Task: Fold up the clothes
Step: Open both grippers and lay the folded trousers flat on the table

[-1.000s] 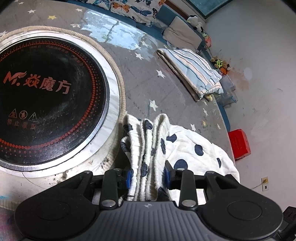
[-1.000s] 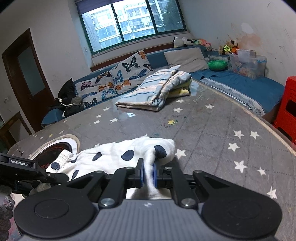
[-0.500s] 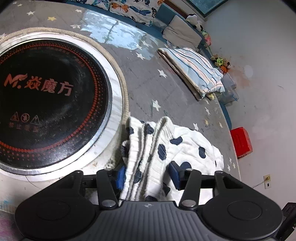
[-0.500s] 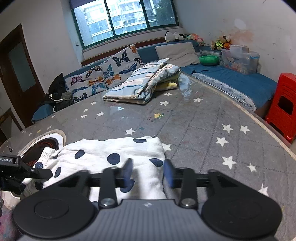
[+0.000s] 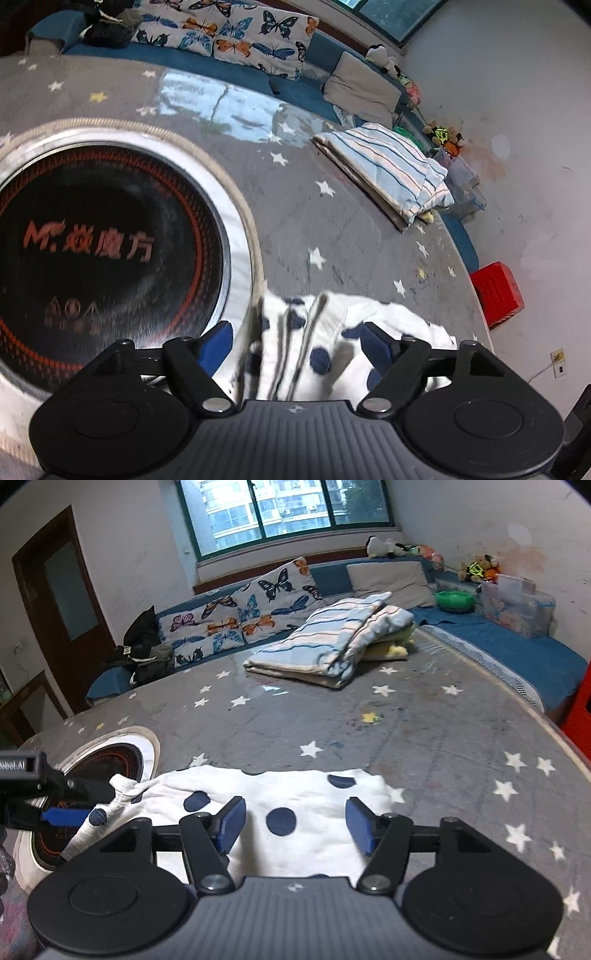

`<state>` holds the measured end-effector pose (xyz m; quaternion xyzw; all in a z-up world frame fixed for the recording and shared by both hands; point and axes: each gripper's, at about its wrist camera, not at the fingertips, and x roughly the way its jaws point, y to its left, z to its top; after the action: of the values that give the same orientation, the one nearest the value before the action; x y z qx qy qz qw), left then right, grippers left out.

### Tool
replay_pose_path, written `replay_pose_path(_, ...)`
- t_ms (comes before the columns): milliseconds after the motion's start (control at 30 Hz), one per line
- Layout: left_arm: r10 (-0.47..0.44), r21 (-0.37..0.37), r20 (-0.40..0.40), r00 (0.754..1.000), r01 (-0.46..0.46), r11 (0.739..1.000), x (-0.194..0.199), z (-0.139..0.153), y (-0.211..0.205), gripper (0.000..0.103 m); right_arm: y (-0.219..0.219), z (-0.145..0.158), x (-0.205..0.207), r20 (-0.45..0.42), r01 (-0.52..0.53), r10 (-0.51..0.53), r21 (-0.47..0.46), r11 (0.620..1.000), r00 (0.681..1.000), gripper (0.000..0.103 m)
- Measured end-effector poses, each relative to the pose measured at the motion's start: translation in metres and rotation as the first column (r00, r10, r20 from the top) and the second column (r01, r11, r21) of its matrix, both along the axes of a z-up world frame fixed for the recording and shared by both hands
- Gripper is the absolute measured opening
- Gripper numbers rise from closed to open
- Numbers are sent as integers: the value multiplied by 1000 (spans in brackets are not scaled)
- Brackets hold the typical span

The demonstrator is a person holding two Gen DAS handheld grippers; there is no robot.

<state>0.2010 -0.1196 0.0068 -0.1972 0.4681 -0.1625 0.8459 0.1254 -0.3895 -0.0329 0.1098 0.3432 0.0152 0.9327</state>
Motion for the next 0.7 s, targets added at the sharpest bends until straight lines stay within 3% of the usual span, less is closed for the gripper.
replay_pose_path(367,6,74,-23,1000,-5,997,28,-19,-6,81,4,-18,29,-56,-24,22,-33,999,998,66)
replay_pose_path(700,-5,110,14,1000,3,994,34,-21,-5,84,9,-21,38,-53,-37,33,-70,997,998,73)
